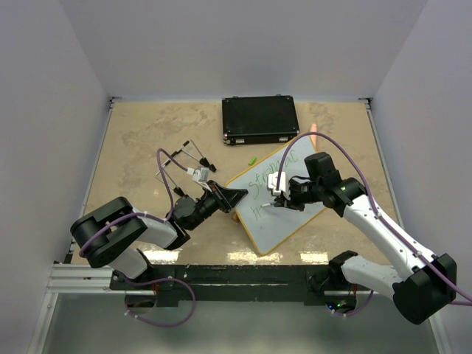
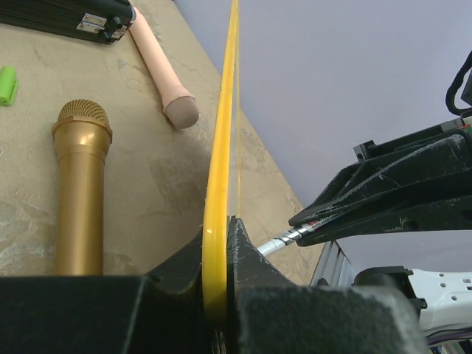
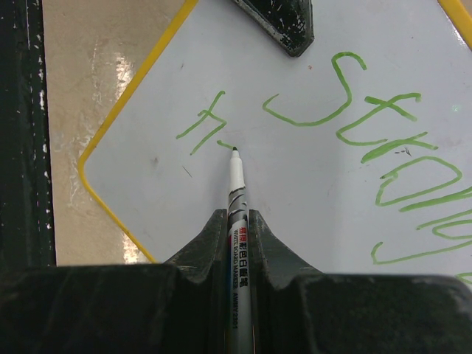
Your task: Write a sentence on the whiteboard
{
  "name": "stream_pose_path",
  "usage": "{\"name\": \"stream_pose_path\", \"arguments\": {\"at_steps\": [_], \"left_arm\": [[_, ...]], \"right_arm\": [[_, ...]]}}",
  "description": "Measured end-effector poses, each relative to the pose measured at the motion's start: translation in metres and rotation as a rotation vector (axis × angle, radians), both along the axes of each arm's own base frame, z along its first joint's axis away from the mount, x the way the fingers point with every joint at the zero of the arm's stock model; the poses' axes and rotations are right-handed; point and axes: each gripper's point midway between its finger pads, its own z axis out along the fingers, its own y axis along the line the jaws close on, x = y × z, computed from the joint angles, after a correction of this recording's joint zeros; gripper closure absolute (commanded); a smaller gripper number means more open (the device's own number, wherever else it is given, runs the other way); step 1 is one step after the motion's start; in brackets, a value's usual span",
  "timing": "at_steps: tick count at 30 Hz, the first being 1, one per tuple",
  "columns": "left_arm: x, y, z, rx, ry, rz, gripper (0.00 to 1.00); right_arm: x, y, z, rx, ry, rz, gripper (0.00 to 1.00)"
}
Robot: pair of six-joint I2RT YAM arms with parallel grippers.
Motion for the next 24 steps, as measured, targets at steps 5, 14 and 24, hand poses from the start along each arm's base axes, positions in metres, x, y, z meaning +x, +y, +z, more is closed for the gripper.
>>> {"name": "stream_pose_path", "arguments": {"at_steps": [5, 14, 24], "left_arm": [[0.0, 0.0, 0.0001, -0.001, 0.0, 0.0, 1.0], [0.0003, -0.0003, -0.0002, 0.0, 0.001, 0.0, 1.0], [0.0015, -0.0018, -0.0001, 0.0, 0.001, 0.0, 1.0]], "right_arm": [[0.0001, 0.0, 0.0, 0.0, 0.0, 0.0, 1.0], [0.0013, 0.001, 0.0014, 0.006, -0.008, 0.001, 1.0], [0.0014, 0.0023, 0.0022, 0.011, -0.012, 0.009, 1.0]]}}
